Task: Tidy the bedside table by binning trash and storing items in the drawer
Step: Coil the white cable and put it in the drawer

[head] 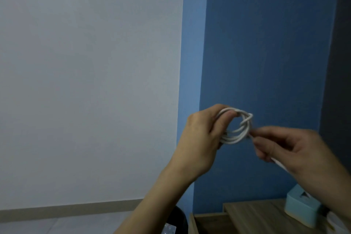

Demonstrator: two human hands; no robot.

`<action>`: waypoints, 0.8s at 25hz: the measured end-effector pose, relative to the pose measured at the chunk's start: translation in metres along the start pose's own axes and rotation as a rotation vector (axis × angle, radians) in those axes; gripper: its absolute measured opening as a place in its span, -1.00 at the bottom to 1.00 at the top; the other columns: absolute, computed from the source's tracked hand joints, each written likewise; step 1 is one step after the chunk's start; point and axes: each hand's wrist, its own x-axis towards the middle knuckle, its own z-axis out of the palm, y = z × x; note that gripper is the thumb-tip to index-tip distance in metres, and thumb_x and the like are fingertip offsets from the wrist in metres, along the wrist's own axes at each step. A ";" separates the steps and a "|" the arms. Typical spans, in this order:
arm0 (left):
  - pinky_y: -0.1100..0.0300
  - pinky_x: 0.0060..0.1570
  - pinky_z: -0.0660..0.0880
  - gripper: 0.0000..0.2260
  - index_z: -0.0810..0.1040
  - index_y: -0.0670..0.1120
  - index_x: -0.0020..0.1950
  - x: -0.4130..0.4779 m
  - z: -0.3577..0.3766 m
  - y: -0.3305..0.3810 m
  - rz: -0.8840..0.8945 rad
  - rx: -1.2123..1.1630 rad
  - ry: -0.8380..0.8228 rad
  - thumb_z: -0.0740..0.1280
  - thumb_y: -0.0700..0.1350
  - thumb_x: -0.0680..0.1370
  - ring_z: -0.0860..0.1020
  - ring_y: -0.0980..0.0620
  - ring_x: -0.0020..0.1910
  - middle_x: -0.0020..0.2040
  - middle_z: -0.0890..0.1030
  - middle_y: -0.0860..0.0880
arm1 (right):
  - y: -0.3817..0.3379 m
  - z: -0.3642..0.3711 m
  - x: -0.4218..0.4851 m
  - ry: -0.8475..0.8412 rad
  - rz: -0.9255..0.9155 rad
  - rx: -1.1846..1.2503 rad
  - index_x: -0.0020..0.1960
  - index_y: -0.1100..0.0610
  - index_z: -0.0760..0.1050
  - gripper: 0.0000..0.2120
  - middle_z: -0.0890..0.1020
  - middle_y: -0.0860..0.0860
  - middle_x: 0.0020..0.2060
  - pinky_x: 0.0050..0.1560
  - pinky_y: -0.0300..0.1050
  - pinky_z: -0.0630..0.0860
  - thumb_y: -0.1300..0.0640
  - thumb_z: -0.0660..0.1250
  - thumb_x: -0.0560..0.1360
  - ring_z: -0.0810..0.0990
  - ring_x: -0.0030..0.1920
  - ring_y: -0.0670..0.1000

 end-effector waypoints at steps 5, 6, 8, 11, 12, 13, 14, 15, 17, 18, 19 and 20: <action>0.24 -0.37 0.39 -0.79 0.62 -0.05 -0.04 -0.005 -0.003 -0.016 0.006 0.083 0.081 0.20 -0.05 0.59 0.41 0.16 -0.42 -0.41 0.48 0.11 | -0.012 -0.002 -0.012 0.082 -0.038 -0.220 -0.23 -0.25 0.62 -0.62 0.62 -0.08 -0.49 -0.41 -0.31 0.47 -0.47 0.30 0.13 0.56 -0.47 -0.09; 0.26 -0.38 0.39 -0.80 0.62 -0.04 -0.05 -0.004 -0.002 -0.018 -0.005 0.075 0.105 0.20 -0.06 0.59 0.42 0.16 -0.42 -0.41 0.49 0.11 | -0.011 0.000 -0.013 0.107 -0.064 -0.253 -0.23 -0.23 0.61 -0.74 0.63 -0.09 -0.48 -0.39 -0.26 0.47 -0.34 0.39 0.19 0.57 -0.45 -0.04; 0.31 -0.38 0.40 -0.82 0.62 -0.04 -0.05 -0.001 0.000 -0.020 -0.024 0.060 0.135 0.22 -0.08 0.59 0.44 0.16 -0.42 -0.42 0.48 0.13 | -0.009 0.002 -0.014 0.153 -0.166 -0.373 -0.26 -0.14 0.59 -0.88 0.63 -0.12 -0.41 -0.35 -0.26 0.48 -0.02 0.50 0.23 0.59 -0.41 -0.04; 0.21 -0.33 0.47 -0.81 0.61 -0.07 -0.03 0.002 0.001 -0.017 0.007 0.092 0.140 0.21 -0.07 0.59 0.51 0.05 -0.36 -0.38 0.52 0.11 | -0.011 0.004 -0.018 0.077 -0.346 -0.527 -0.18 -0.09 0.58 -0.88 0.59 -0.15 -0.28 -0.29 -0.38 0.47 0.06 0.43 0.29 0.59 -0.32 -0.11; 0.17 -0.31 0.49 -0.80 0.61 -0.08 -0.02 0.003 0.001 -0.018 0.023 0.105 0.137 0.21 -0.06 0.58 0.52 0.02 -0.35 -0.37 0.54 0.07 | -0.010 0.004 -0.019 0.037 -0.369 -0.527 -0.13 -0.07 0.58 -0.88 0.56 -0.15 -0.25 -0.26 -0.40 0.45 0.03 0.39 0.32 0.58 -0.30 -0.12; 0.15 -0.30 0.49 -0.78 0.61 -0.09 -0.02 0.003 0.002 -0.018 0.036 0.117 0.125 0.20 -0.04 0.58 0.52 0.02 -0.36 -0.35 0.56 0.02 | -0.010 0.003 -0.017 0.014 -0.373 -0.505 -0.12 -0.05 0.59 -0.88 0.54 -0.15 -0.25 -0.24 -0.42 0.43 0.01 0.34 0.36 0.57 -0.28 -0.13; 0.15 -0.30 0.48 -0.78 0.61 -0.10 -0.02 0.002 0.003 -0.018 0.045 0.127 0.108 0.20 -0.04 0.57 0.51 0.03 -0.37 -0.34 0.57 -0.01 | -0.010 0.002 -0.015 0.013 -0.362 -0.476 -0.13 -0.04 0.60 -0.87 0.52 -0.15 -0.24 -0.22 -0.43 0.42 -0.01 0.29 0.39 0.56 -0.25 -0.13; 0.17 -0.31 0.47 -0.78 0.61 -0.09 -0.02 0.000 0.005 -0.017 0.056 0.148 0.097 0.21 -0.04 0.57 0.50 0.05 -0.37 -0.32 0.57 0.00 | -0.010 0.002 -0.012 0.028 -0.350 -0.454 -0.16 -0.03 0.61 -0.83 0.51 -0.15 -0.23 -0.20 -0.43 0.42 -0.03 0.26 0.41 0.56 -0.22 -0.14; 0.20 -0.29 0.43 -0.77 0.61 -0.07 -0.01 -0.002 0.010 -0.016 0.087 0.249 0.106 0.21 0.00 0.57 0.51 0.03 -0.34 -0.29 0.61 0.02 | -0.009 0.006 -0.007 0.088 -0.332 -0.443 -0.19 0.00 0.62 -0.80 0.55 -0.13 -0.22 -0.17 -0.33 0.45 -0.07 0.27 0.41 0.57 -0.18 -0.11; 0.18 -0.26 0.44 -0.74 0.61 -0.04 -0.01 -0.002 0.012 -0.016 0.099 0.295 0.111 0.19 0.04 0.57 0.53 0.01 -0.31 -0.26 0.64 0.02 | -0.008 0.009 -0.005 0.122 -0.312 -0.431 -0.17 -0.02 0.62 -0.82 0.58 -0.11 -0.24 -0.17 -0.29 0.46 -0.09 0.32 0.40 0.58 -0.20 -0.10; 0.14 -0.23 0.46 -0.71 0.61 -0.03 0.00 -0.002 0.014 -0.016 0.106 0.310 0.102 0.15 0.08 0.56 0.54 0.00 -0.29 -0.23 0.65 0.01 | -0.007 0.013 -0.005 0.155 -0.281 -0.402 -0.15 -0.04 0.60 -0.86 0.60 -0.09 -0.26 -0.20 -0.30 0.46 -0.09 0.38 0.37 0.58 -0.23 -0.09; 0.10 -0.20 0.49 -0.67 0.60 -0.02 0.01 -0.002 0.014 -0.015 0.105 0.287 0.080 0.11 0.10 0.55 0.56 -0.01 -0.26 -0.20 0.65 0.01 | -0.006 0.016 -0.005 0.185 -0.255 -0.412 -0.15 -0.05 0.57 -0.85 0.61 -0.06 -0.31 -0.22 -0.33 0.46 -0.07 0.43 0.33 0.57 -0.26 -0.08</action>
